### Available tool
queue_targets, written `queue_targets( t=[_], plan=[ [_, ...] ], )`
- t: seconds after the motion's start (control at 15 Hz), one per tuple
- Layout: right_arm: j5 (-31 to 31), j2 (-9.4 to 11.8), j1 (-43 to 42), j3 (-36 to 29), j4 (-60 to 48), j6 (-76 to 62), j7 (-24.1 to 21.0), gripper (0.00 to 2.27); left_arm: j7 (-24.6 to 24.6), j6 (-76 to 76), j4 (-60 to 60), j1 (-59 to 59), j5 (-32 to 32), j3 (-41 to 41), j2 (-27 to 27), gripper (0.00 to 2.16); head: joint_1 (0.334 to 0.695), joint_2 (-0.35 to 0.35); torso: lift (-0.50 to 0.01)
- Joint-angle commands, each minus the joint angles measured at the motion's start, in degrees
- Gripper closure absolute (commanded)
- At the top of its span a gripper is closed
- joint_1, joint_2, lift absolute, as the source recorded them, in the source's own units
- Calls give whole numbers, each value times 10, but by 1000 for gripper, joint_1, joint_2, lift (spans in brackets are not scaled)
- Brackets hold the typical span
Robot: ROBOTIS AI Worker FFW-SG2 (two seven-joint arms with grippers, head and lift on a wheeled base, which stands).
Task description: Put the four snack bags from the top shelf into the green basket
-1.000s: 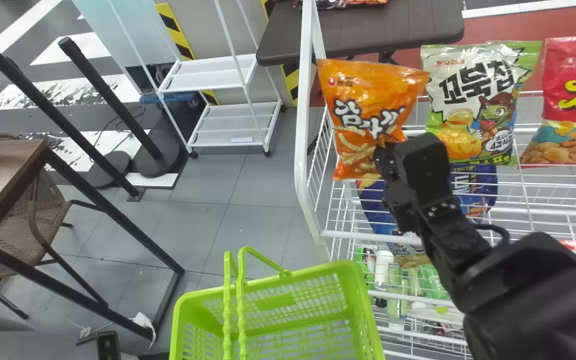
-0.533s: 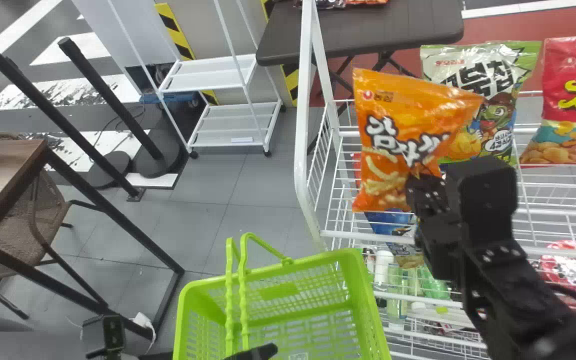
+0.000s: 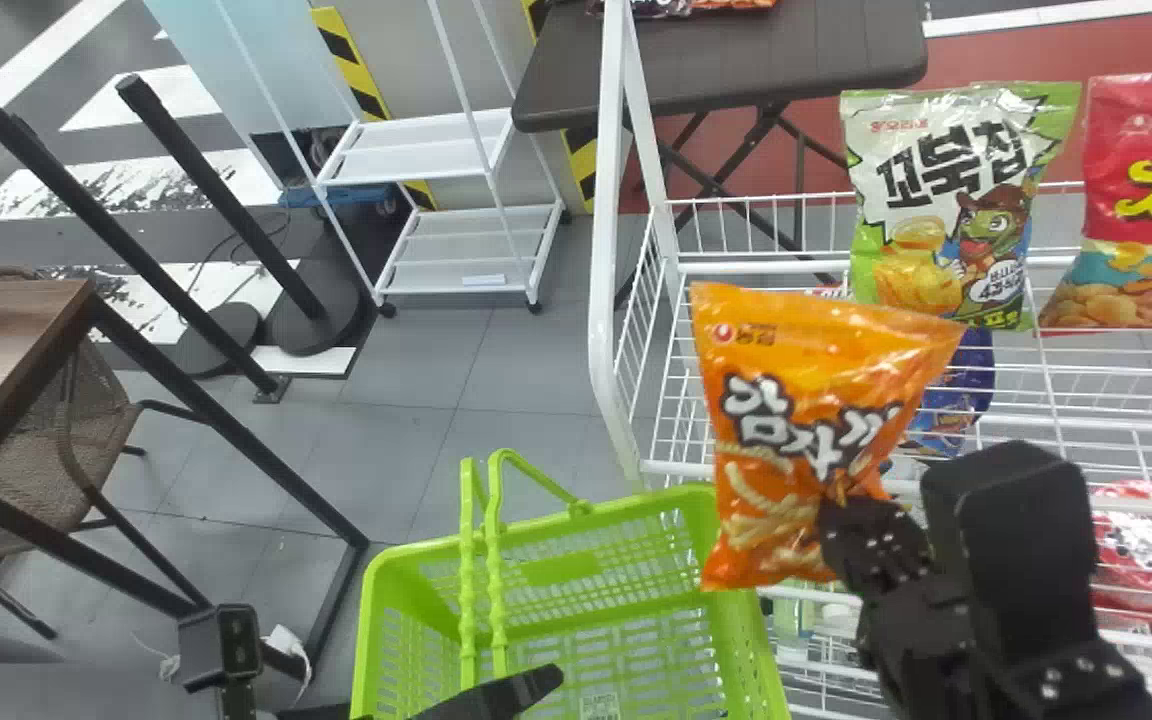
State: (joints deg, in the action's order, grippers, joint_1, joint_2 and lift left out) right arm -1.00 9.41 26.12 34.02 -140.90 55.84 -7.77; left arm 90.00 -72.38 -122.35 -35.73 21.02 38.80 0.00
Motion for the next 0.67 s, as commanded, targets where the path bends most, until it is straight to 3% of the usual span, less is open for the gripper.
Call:
queue_targets(
  t=[0.0, 0.27, 0.47, 0.53, 0.6],
  plan=[
    [-28, 6, -1, 18, -11, 32, 4, 2250, 3, 0, 0, 0, -5, -8, -1, 2148, 695, 350, -1],
    [-113, 3, -41, 43, 48, 39, 3, 2246, 1, -5, 0, 3, -9, -20, -1, 2148, 695, 350, -1],
    [-131, -4, -66, 78, 96, 34, -1, 2223, 1, -18, -2, 2, -9, -23, -1, 2148, 695, 350, -1],
    [-132, -4, -68, 84, 101, 34, -3, 2101, 1, -19, -3, 2, -9, -24, -1, 2148, 695, 350, -1],
    [-139, -3, -68, 86, 102, 39, -3, 1831, 1, -21, -3, 2, -9, -23, -1, 2148, 695, 350, -1]
  ],
)
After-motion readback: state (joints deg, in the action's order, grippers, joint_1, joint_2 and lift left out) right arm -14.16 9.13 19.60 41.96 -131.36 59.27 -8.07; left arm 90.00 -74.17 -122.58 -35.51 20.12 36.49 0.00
